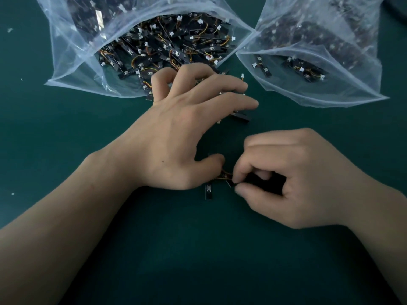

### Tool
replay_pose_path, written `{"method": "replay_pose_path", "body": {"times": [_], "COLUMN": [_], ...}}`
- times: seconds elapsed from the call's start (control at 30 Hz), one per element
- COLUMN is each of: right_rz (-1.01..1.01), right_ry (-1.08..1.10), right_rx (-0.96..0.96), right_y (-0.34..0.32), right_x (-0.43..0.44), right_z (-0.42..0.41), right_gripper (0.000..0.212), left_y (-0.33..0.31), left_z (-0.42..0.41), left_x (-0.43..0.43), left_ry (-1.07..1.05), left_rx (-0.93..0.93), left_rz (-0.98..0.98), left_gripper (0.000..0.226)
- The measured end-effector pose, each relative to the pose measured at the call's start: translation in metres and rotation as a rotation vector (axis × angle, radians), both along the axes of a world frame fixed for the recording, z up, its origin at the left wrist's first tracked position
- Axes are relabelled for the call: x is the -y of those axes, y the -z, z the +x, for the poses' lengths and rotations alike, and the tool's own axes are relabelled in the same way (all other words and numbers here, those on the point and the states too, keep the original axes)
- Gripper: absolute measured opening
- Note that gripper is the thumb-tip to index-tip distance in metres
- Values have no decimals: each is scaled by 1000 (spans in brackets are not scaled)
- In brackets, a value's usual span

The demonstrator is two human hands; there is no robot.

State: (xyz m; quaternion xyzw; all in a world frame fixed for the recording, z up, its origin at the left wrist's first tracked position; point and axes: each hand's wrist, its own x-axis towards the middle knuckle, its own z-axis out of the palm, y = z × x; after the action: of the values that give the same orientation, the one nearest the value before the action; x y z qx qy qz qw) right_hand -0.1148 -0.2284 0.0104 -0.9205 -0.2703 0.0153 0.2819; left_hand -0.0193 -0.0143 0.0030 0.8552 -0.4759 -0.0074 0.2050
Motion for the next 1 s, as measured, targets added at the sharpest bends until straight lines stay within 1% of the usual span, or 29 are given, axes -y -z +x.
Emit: {"method": "replay_pose_path", "body": {"times": [0.1, 0.17, 0.33, 0.5, 0.8, 0.93, 1.0], "right_rz": [-10, -12, -19, -23, -4, -26, -29], "right_ry": [11, 18, 37, 47, 54, 82, 74], "right_rx": [-9, -21, -20, -23, -19, -37, -47], "right_y": [-1, -3, -3, -4, -1, -3, -2], "right_x": [-1, 1, 2, 8, 6, 4, 4], "right_z": [0, 1, 1, 1, 2, 1, 1], "right_gripper": [13, 16, 12, 20, 12, 26, 24], "left_y": [0, 0, -2, -3, -2, -2, -3], "left_z": [0, 0, -1, 0, 0, 0, 0], "left_x": [1, 1, 1, 0, 0, 1, 0], "left_ry": [2, -4, -10, -13, -9, -8, -7], "left_rx": [8, -2, -12, -31, -26, -14, -16], "left_rz": [-3, -9, -7, 0, 0, 8, 5], "left_gripper": [76, 77, 78, 79, 74, 74, 73]}}
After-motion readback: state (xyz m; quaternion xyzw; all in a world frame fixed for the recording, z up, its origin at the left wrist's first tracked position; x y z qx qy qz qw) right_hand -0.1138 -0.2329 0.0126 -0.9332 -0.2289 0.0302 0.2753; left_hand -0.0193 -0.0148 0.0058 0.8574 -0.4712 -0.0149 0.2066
